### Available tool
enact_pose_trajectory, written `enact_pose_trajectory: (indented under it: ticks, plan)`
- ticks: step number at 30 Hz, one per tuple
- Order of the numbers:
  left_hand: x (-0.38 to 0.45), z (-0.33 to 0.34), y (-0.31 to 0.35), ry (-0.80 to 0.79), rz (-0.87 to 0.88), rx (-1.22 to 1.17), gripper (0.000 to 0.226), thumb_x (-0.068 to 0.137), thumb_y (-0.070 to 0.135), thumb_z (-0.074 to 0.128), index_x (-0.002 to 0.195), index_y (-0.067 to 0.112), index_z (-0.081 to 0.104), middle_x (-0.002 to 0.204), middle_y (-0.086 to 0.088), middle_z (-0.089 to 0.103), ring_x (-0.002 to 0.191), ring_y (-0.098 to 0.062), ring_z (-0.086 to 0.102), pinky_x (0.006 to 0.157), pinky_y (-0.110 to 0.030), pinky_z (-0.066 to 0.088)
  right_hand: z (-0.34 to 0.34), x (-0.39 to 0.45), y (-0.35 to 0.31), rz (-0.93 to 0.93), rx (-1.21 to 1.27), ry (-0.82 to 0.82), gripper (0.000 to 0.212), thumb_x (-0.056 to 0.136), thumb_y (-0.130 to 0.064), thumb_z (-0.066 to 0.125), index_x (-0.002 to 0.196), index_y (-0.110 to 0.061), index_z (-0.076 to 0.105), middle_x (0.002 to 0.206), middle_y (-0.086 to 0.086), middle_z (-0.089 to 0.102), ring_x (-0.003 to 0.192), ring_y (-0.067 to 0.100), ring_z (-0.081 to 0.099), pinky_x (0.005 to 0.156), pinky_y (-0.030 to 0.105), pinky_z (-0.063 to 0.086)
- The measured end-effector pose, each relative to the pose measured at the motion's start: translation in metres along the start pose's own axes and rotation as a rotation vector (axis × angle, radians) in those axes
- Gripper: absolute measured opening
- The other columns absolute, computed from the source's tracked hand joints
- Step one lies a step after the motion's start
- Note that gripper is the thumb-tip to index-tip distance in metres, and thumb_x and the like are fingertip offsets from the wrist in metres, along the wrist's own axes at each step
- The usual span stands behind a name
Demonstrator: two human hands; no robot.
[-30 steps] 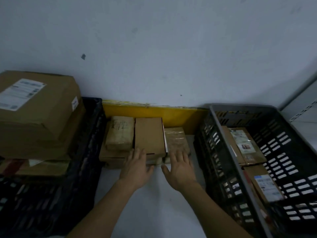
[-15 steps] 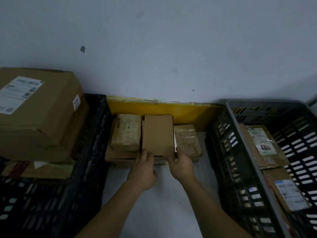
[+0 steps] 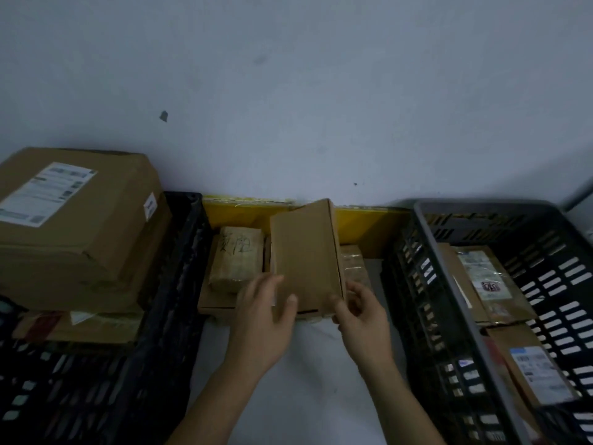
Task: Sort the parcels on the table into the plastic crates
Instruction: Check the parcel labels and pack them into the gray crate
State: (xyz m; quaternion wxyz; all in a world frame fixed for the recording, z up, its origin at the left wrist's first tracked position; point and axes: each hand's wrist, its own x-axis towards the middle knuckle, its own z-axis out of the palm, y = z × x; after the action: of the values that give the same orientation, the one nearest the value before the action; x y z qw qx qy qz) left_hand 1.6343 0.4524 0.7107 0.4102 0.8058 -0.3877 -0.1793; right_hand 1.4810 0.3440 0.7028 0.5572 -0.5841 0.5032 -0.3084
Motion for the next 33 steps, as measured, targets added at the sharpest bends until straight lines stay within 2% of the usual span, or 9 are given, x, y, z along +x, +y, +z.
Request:
enact_pose_trajectory:
  ticks: [4, 7, 11, 15, 18, 21, 24, 29, 33]
  plan:
    - [-0.008, -0.016, 0.064, -0.207, -0.123, -0.517, 0.056, 0.088, 0.065, 0.065, 0.140, 0.047, 0.053, 0.135, 0.023, 0.065, 0.123, 0.004, 0.063, 0.092, -0.016, 0.055, 0.009, -0.054, -0.029, -0.390, -0.310, 0.003, 0.045, 0.092, -0.033, 0.083, 0.124, -0.052, 0.058, 0.110, -0.029, 0.066, 0.095, 0.003, 0.067, 0.073, 0.018, 0.056]
    - [-0.017, -0.018, 0.081, -0.098, -0.218, -0.699, 0.046, 0.099, 0.039, 0.072, 0.142, 0.032, 0.057, 0.127, 0.011, 0.076, 0.113, -0.008, 0.074, 0.093, -0.034, 0.063, 0.015, -0.074, -0.032, -0.626, -0.444, -0.026, 0.046, 0.092, -0.041, 0.075, 0.136, -0.033, 0.066, 0.129, -0.022, 0.062, 0.110, 0.006, 0.064, 0.084, 0.019, 0.056]
    - [-0.025, -0.030, 0.081, -0.037, -0.335, -0.873, 0.028, 0.104, 0.020, 0.066, 0.130, 0.027, 0.064, 0.118, 0.002, 0.080, 0.106, -0.019, 0.078, 0.089, -0.044, 0.065, 0.008, -0.081, -0.027, -0.720, -0.412, 0.002, 0.035, 0.100, -0.040, 0.065, 0.129, -0.024, 0.076, 0.139, -0.017, 0.063, 0.124, 0.006, 0.063, 0.092, 0.032, 0.061]
    - [-0.027, -0.041, 0.074, -0.025, -0.406, -0.994, 0.034, 0.101, 0.014, 0.061, 0.132, 0.021, 0.071, 0.122, -0.004, 0.079, 0.116, -0.028, 0.074, 0.103, -0.061, 0.057, -0.011, -0.081, -0.028, -0.654, -0.332, 0.125, 0.035, 0.101, -0.046, 0.070, 0.132, -0.031, 0.070, 0.141, -0.017, 0.054, 0.108, 0.010, 0.066, 0.080, 0.027, 0.059]
    - [-0.031, -0.043, 0.074, -0.025, -0.444, -1.059, 0.039, 0.102, 0.012, 0.050, 0.135, 0.020, 0.070, 0.125, -0.008, 0.078, 0.117, -0.031, 0.074, 0.108, -0.065, 0.052, -0.019, -0.080, -0.041, -0.440, -0.254, 0.176, 0.063, 0.094, -0.059, 0.067, 0.150, -0.034, 0.054, 0.145, -0.022, 0.041, 0.111, 0.004, 0.061, 0.077, 0.023, 0.055]
    - [-0.035, -0.042, 0.074, -0.032, -0.454, -1.091, 0.040, 0.104, 0.014, 0.046, 0.138, 0.020, 0.068, 0.127, -0.010, 0.077, 0.121, -0.034, 0.071, 0.110, -0.067, 0.049, -0.017, -0.083, -0.052, -0.354, -0.064, -0.025, 0.052, 0.098, -0.052, 0.061, 0.149, -0.047, 0.051, 0.131, -0.031, 0.063, 0.108, 0.003, 0.068, 0.077, 0.018, 0.057]
    - [-0.035, -0.042, 0.072, -0.040, -0.434, -1.104, 0.039, 0.104, 0.018, 0.048, 0.138, 0.020, 0.068, 0.129, -0.010, 0.076, 0.124, -0.035, 0.070, 0.111, -0.067, 0.048, -0.015, -0.087, -0.058, -0.303, 0.065, -0.094, 0.046, 0.100, -0.046, 0.059, 0.144, -0.054, 0.048, 0.124, -0.028, 0.071, 0.106, 0.008, 0.072, 0.082, 0.028, 0.062]
    - [-0.038, -0.050, 0.075, -0.146, -0.391, -0.987, 0.037, 0.107, 0.025, 0.047, 0.139, 0.028, 0.066, 0.131, -0.002, 0.076, 0.125, -0.025, 0.070, 0.113, -0.058, 0.050, -0.014, -0.085, -0.063, -0.218, 0.259, -0.074, 0.044, 0.103, -0.026, 0.063, 0.145, -0.035, 0.055, 0.122, -0.016, 0.075, 0.108, 0.016, 0.075, 0.082, 0.037, 0.067]
    - [-0.032, -0.065, 0.076, -0.125, -0.294, -0.743, 0.058, 0.097, 0.073, 0.051, 0.149, 0.048, 0.050, 0.145, 0.011, 0.066, 0.134, -0.015, 0.063, 0.108, -0.043, 0.052, -0.023, -0.074, -0.065, -0.181, 0.316, -0.041, 0.039, 0.107, -0.007, 0.062, 0.137, -0.032, 0.062, 0.122, -0.011, 0.077, 0.109, 0.014, 0.076, 0.078, 0.034, 0.066]
